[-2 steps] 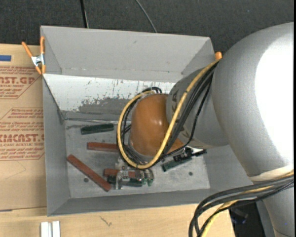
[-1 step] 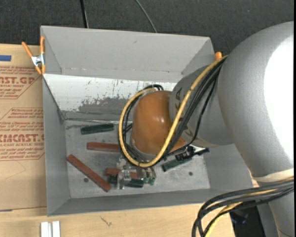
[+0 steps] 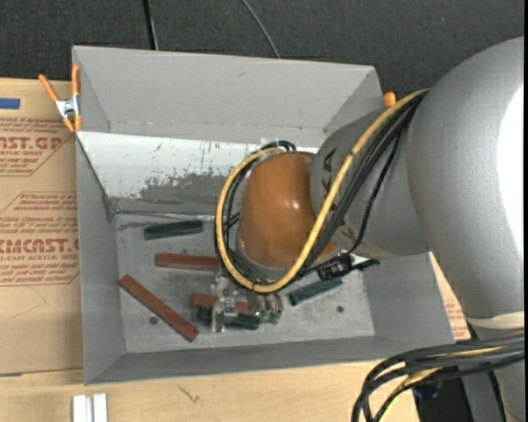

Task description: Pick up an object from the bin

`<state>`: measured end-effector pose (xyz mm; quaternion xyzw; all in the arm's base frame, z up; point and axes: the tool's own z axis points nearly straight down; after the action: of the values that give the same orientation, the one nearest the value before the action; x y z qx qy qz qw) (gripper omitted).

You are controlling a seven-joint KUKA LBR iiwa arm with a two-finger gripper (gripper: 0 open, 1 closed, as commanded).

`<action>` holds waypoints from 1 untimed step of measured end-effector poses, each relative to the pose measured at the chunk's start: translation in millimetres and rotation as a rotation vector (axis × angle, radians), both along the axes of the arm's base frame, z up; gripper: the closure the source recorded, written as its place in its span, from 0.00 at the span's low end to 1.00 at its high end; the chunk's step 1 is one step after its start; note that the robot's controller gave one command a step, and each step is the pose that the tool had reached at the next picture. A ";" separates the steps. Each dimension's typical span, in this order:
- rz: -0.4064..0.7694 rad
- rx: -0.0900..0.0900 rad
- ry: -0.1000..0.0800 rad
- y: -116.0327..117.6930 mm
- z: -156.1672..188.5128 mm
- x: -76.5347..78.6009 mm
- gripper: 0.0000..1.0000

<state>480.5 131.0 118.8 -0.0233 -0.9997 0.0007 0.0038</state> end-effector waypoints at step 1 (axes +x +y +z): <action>0.000 0.001 -0.005 0.4 20.4 1.1 1.00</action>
Offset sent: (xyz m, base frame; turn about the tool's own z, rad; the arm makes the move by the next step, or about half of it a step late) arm 0.0000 0.0000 0.0418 0.0000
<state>481.6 131.5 139.2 -0.0231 -0.9997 -0.0001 0.0014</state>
